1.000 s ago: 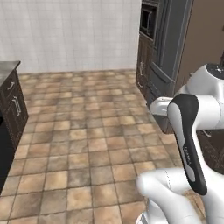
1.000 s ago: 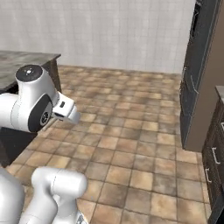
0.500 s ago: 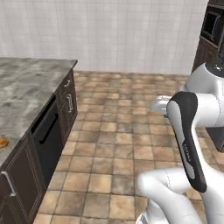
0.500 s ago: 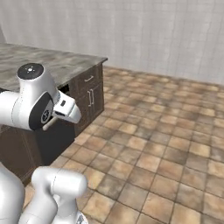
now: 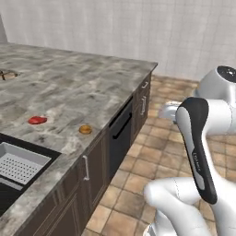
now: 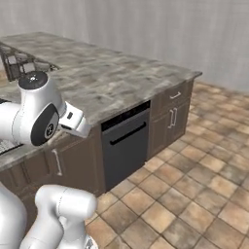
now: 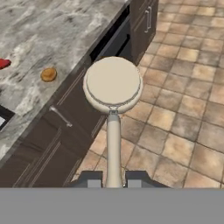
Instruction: Open the cabinet. Pick the dish brush and place it next to the sink. Then close the cabinet.
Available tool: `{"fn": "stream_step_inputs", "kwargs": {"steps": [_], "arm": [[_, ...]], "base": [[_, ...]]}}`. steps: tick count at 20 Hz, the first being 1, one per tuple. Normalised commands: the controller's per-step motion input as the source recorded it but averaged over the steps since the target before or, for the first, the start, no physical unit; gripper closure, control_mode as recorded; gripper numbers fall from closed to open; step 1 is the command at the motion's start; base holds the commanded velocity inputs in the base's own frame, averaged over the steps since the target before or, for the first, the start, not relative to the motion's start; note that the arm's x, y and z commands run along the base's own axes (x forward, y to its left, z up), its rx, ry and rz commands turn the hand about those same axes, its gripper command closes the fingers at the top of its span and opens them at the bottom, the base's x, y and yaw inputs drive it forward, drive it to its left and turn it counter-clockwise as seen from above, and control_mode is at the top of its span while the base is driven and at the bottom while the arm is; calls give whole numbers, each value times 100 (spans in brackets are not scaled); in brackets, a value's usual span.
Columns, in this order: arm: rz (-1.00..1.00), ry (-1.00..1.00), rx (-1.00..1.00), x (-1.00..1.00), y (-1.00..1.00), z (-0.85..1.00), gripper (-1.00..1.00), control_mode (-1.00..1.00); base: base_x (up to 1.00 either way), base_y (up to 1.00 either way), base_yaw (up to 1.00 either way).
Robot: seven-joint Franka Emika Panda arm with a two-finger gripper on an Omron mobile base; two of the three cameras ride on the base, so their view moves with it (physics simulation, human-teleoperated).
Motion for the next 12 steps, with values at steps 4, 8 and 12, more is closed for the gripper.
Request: {"fn": "stream_step_inputs", "kwargs": {"steps": [4,8,12], "arm": [[0,0,0,0,0,0,100,100],[0,0,0,0,0,0,100,100],[0,0,0,0,0,0,100,100]], "base": [[0,68,51],[1,48,41],[15,27,34]]}}
